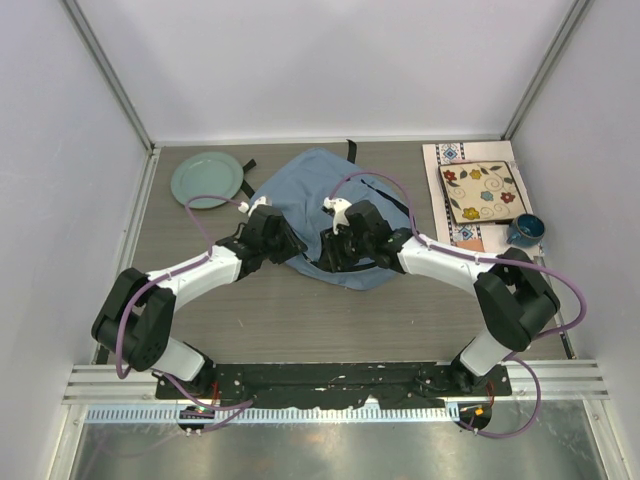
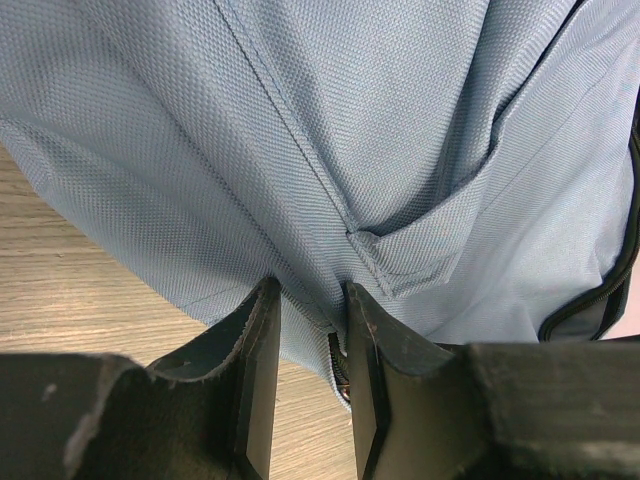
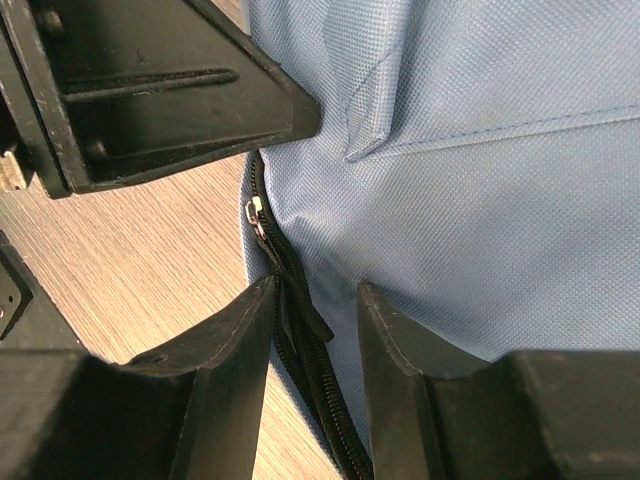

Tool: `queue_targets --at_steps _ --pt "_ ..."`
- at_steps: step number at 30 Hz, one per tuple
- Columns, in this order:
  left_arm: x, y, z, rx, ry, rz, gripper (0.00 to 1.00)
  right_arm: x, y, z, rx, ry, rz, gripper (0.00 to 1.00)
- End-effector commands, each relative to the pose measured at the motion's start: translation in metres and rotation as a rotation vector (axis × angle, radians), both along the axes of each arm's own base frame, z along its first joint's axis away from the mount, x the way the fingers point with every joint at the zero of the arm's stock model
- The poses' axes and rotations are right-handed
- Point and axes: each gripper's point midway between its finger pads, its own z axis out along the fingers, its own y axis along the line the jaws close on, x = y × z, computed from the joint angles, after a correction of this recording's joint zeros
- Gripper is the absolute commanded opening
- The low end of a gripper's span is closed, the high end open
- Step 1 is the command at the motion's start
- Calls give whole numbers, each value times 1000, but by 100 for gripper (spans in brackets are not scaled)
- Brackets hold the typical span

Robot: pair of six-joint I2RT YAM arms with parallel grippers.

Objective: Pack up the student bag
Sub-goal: Zip the student bag at the center of the board.

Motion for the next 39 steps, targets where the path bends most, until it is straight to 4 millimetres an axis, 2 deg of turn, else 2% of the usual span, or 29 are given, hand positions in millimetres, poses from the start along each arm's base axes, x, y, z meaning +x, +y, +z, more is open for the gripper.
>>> queue_targets --at_steps 1,12,17,23,25,26,27,28,32,34,35,39 --pt "15 -5 27 -27 -93 -2 33 -2 7 9 24 -41 39 44" --pt "16 -10 30 -49 -93 -11 33 -3 20 9 21 -52 57 45" --pt "16 -11 32 -54 -99 -15 33 -1 21 5 10 -56 46 40" --pt "16 -12 32 -60 -97 -20 33 0 25 7 19 -63 40 26" --pt "16 -12 32 -60 -97 -20 33 -1 26 7 23 -61 44 14" --pt "16 -12 33 -62 -99 -20 33 -2 26 9 28 -60 45 12" --pt "16 -12 31 -58 -96 -21 33 -2 27 11 34 -62 44 3" --pt "16 -12 31 -57 -97 -20 32 -3 27 13 39 -62 45 1" --pt "14 -9 26 -46 -91 -19 30 -3 25 31 85 -90 16 1" --pt "13 -8 24 -39 -88 -19 29 -7 22 33 96 -76 3 1" --pt "13 -8 23 -38 -87 -20 28 -4 25 45 131 -105 0 1" --pt "13 -8 20 -29 -84 -23 25 -10 26 54 177 -95 -5 1"
